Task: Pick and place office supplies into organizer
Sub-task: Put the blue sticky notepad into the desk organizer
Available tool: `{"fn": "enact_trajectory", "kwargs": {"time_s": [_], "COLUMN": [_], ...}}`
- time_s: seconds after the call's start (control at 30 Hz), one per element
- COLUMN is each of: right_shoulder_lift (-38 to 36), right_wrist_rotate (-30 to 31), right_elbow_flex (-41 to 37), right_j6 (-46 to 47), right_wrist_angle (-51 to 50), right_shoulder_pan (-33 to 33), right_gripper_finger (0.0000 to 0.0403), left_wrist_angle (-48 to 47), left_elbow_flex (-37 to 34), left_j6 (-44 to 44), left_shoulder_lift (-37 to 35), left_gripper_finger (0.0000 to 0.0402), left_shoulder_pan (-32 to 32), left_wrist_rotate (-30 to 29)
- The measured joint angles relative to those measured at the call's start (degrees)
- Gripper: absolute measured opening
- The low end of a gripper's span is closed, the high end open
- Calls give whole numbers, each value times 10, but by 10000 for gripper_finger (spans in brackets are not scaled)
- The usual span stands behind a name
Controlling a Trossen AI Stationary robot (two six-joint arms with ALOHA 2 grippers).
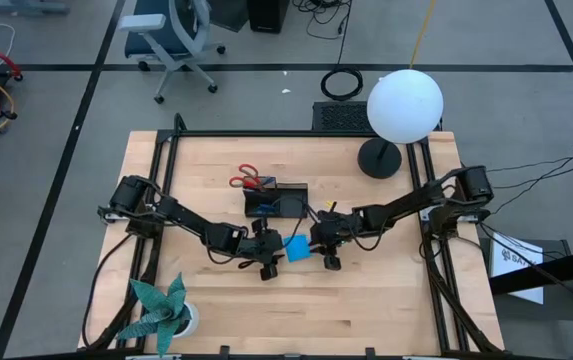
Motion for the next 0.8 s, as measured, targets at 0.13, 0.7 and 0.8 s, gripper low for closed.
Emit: {"fn": "enact_trajectory", "kwargs": {"time_s": [0.13,0.7,0.8], "right_shoulder_lift": [-21,8,9], "right_wrist_rotate": [1,160,213], "right_elbow_flex": [-1,1,1], "right_j6": [-4,-301,-386], "right_wrist_angle": [-78,-69,-75], "right_shoulder_pan": [0,39,59], "right_gripper_finger": [89,106,135], "left_wrist_angle": [7,7,7], "left_elbow_flex": [-1,0,-1], "left_j6": [1,2,2], "left_shoulder_lift": [0,0,0], "left_gripper_finger": [205,205,205], "left_shoulder_pan": [0,1,0], "left_wrist_rotate": [2,3,3]}}
